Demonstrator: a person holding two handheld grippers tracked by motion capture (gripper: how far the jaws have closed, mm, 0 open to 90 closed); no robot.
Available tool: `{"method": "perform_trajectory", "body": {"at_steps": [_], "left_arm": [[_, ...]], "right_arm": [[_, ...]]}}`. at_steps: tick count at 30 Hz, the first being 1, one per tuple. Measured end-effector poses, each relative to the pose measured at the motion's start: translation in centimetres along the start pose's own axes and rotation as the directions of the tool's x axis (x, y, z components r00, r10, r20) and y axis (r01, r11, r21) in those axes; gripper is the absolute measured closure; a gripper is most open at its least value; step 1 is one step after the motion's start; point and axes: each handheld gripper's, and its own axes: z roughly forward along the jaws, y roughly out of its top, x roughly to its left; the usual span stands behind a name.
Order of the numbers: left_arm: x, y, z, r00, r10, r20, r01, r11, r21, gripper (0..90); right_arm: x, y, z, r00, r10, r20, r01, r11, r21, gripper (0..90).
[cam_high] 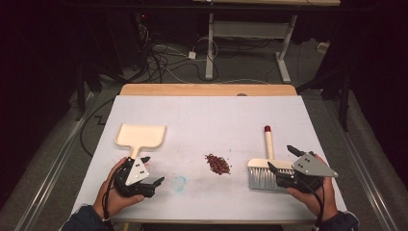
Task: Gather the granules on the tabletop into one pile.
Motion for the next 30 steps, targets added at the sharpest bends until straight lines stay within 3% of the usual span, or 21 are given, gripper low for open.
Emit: {"method": "perform_trajectory", "body": {"at_steps": [10,12,21,30], "left_arm": [[-0.3,0.1,-0.1,0.9999,0.013,0.0,-0.013,0.9999,-0.007,18.7],[-0.4,0.0,-0.1,0.9998,0.022,0.002,-0.022,0.9998,-0.006,18.8],[-0.4,-0.1,-0.2,0.9998,0.019,0.005,-0.019,0.9998,-0.006,18.7],[-0.4,0.0,-0.1,0.9997,0.022,0.007,-0.022,0.9998,-0.002,18.7]], "right_arm": [[1.7,-2.9,-0.8,0.9989,0.021,-0.041,-0.022,1.0,-0.011,21.3],[1.9,-2.8,-0.6,0.9992,0.003,-0.041,-0.003,1.0,0.002,21.3],[2.0,-2.5,-0.6,0.9999,0.004,-0.016,-0.004,1.0,0.0,21.0],[1.9,-2.7,-0.6,0.9998,0.003,-0.02,-0.003,1.0,0.018,20.9]]}}
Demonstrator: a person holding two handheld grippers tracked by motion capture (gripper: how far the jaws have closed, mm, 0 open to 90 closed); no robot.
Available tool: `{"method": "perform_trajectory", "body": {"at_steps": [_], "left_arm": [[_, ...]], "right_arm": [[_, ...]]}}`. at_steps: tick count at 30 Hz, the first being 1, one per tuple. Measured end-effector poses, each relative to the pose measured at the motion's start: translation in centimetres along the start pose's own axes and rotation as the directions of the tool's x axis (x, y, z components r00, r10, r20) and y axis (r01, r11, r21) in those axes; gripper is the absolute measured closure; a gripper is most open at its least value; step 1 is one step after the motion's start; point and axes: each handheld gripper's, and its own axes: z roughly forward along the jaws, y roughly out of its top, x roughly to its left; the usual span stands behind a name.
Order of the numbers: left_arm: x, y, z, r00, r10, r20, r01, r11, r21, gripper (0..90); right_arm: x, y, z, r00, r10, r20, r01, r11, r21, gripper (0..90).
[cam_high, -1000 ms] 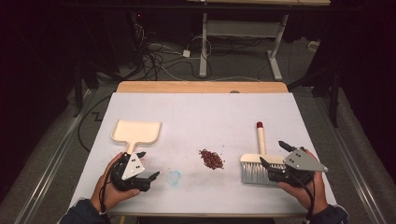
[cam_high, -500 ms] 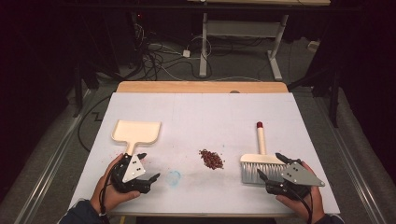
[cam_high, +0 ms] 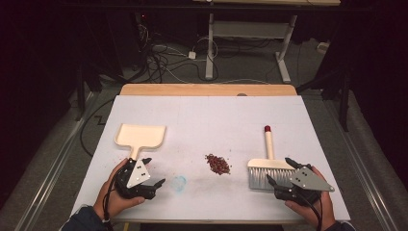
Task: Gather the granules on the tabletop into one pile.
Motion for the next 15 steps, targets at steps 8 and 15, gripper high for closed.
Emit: {"method": "perform_trajectory", "body": {"at_steps": [8,15], "left_arm": [[-0.01,-0.02,0.01,1.0,0.004,0.001,-0.004,1.0,0.004,18.7],[0.04,0.06,0.12,1.0,0.005,0.003,-0.005,1.0,0.005,18.7]], "right_arm": [[0.17,0.05,0.11,0.9999,-0.007,-0.009,0.007,1.0,0.008,21.0],[0.22,0.07,0.11,0.9999,-0.008,-0.015,0.008,1.0,0.011,20.9]]}}
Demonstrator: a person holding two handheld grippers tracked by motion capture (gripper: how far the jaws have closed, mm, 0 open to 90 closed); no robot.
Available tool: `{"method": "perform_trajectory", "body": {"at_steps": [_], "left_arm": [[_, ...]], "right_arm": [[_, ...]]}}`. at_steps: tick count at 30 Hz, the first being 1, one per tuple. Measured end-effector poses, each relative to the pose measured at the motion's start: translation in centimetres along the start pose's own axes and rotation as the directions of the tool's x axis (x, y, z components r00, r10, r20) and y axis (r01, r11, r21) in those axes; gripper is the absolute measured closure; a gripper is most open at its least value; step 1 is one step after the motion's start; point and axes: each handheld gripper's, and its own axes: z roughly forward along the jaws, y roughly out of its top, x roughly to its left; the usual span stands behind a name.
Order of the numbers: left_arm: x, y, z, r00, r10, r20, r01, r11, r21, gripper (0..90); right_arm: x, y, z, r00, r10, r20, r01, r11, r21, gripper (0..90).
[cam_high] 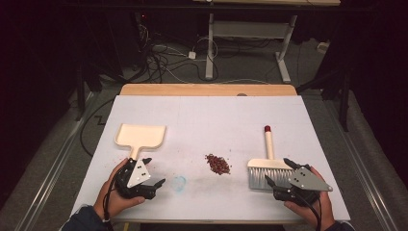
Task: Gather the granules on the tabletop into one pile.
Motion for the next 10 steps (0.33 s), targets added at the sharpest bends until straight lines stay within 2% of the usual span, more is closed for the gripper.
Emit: {"method": "perform_trajectory", "body": {"at_steps": [10], "left_arm": [[0.15,0.14,0.31,1.0,-0.002,0.004,0.002,1.0,0.005,18.7]], "right_arm": [[-0.27,-0.02,0.04,1.0,0.005,0.0,-0.005,1.0,-0.004,20.9]]}}
